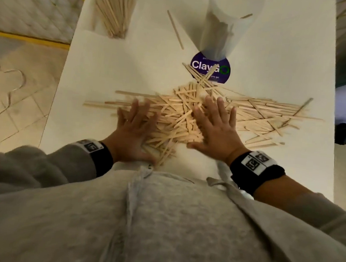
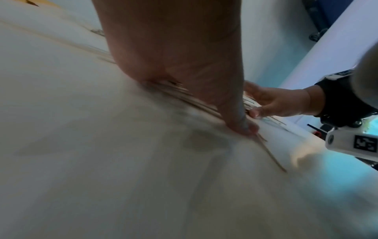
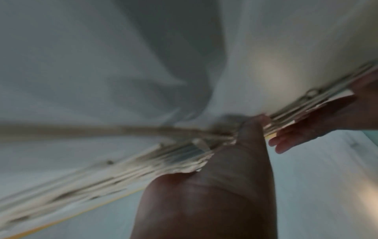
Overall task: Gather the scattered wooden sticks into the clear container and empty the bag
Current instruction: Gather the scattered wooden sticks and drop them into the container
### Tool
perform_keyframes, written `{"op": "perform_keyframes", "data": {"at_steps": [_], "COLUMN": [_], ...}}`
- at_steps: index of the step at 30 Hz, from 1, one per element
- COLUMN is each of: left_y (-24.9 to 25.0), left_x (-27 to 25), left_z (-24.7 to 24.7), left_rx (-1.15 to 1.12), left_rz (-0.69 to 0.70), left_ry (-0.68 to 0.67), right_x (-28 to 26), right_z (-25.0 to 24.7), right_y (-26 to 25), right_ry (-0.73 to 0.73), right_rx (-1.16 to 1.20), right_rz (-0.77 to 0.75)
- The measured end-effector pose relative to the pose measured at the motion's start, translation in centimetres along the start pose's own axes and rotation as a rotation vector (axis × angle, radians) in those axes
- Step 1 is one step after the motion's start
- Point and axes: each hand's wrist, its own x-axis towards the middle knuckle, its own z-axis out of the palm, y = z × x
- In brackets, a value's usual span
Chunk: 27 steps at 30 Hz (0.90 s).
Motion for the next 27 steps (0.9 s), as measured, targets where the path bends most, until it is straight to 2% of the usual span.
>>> {"op": "perform_keyframes", "data": {"at_steps": [2, 5, 8, 11, 14, 18, 20, 23, 27], "left_y": [0.8, 1.5, 1.9, 1.9, 1.7, 1.8, 1.8, 1.8, 2.0], "left_x": [2.2, 5.0, 6.9, 8.0, 8.6, 9.1, 9.2, 9.2, 8.8], "left_z": [-1.0, -2.6, -4.5, -6.0, -6.7, -7.0, -7.1, -7.2, -7.1], "left_rx": [-0.052, -0.033, 0.029, 0.121, 0.123, 0.087, 0.052, 0.022, 0.145], "left_rz": [-0.056, -0.121, -0.092, -0.05, -0.077, -0.082, -0.102, -0.161, -0.217], "left_ry": [0.027, -0.003, 0.02, 0.068, 0.078, 0.067, 0.086, 0.095, 0.086], "right_x": [1.3, 3.3, 5.5, 7.0, 7.8, 8.5, 9.2, 9.8, 10.0], "right_z": [-1.3, -3.0, -4.5, -6.3, -7.3, -7.5, -7.4, -7.1, -6.4], "right_y": [0.5, 1.4, 2.0, 1.9, 1.9, 1.5, 1.7, 2.0, 2.1], "right_ry": [-0.019, -0.088, -0.18, -0.141, -0.067, -0.113, -0.146, -0.188, -0.178], "right_rx": [-0.052, -0.128, -0.128, -0.161, -0.28, -0.32, -0.295, -0.132, -0.111], "right_rz": [-0.01, -0.065, -0.087, -0.142, -0.199, -0.272, -0.25, -0.141, -0.112]}}
